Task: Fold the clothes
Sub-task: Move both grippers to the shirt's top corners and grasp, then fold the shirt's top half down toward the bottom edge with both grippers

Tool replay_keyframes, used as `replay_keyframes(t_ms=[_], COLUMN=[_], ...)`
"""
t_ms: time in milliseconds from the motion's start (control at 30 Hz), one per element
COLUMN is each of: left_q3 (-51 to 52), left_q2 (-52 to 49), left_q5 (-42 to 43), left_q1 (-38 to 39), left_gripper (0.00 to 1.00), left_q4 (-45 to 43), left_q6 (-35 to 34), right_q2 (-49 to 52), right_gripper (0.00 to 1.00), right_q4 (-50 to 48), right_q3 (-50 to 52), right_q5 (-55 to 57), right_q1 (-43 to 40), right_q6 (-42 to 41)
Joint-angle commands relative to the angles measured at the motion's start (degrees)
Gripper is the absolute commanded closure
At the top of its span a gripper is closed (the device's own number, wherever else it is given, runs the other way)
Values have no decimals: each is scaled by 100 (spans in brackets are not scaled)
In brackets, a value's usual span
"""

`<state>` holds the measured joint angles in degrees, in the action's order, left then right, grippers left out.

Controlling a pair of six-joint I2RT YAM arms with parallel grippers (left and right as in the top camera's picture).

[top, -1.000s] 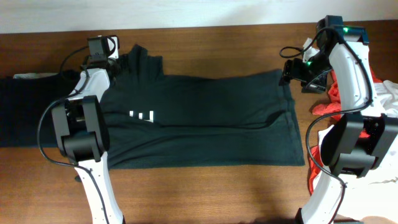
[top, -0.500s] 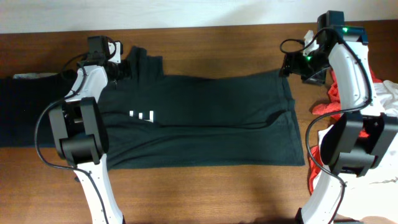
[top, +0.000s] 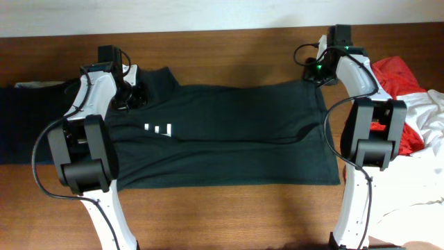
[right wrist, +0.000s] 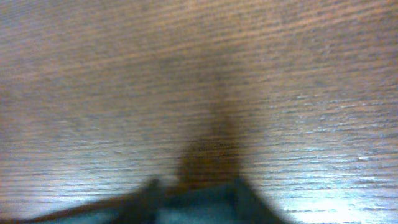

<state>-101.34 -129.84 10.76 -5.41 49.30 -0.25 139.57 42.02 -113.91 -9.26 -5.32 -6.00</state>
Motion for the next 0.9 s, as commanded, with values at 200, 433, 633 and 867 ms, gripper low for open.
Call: replay_keyframes(t_ms=[200,433,633,867], left_q3=[42,28,28,28], left_q2=[302,1423,1545,1893], left_q5=[61,59,63,63], left_q1=[-42,-376,-645,-990], left_gripper=[100,100,100,100], left_q4=[247,896,2514,3484], left_q6=[-57,-57,-59,-57], right_q2=[-59,-1003,-1331,-1399], right_gripper=[96,96,96,96], right_q4=[953,3458,5219,5534], right_q3=[-122,-1187,-1211,-640], right_q5=[848,844,850,501], right_q1=[24,-70,-149,-254], right_q6=[-391,-522,-490,-57])
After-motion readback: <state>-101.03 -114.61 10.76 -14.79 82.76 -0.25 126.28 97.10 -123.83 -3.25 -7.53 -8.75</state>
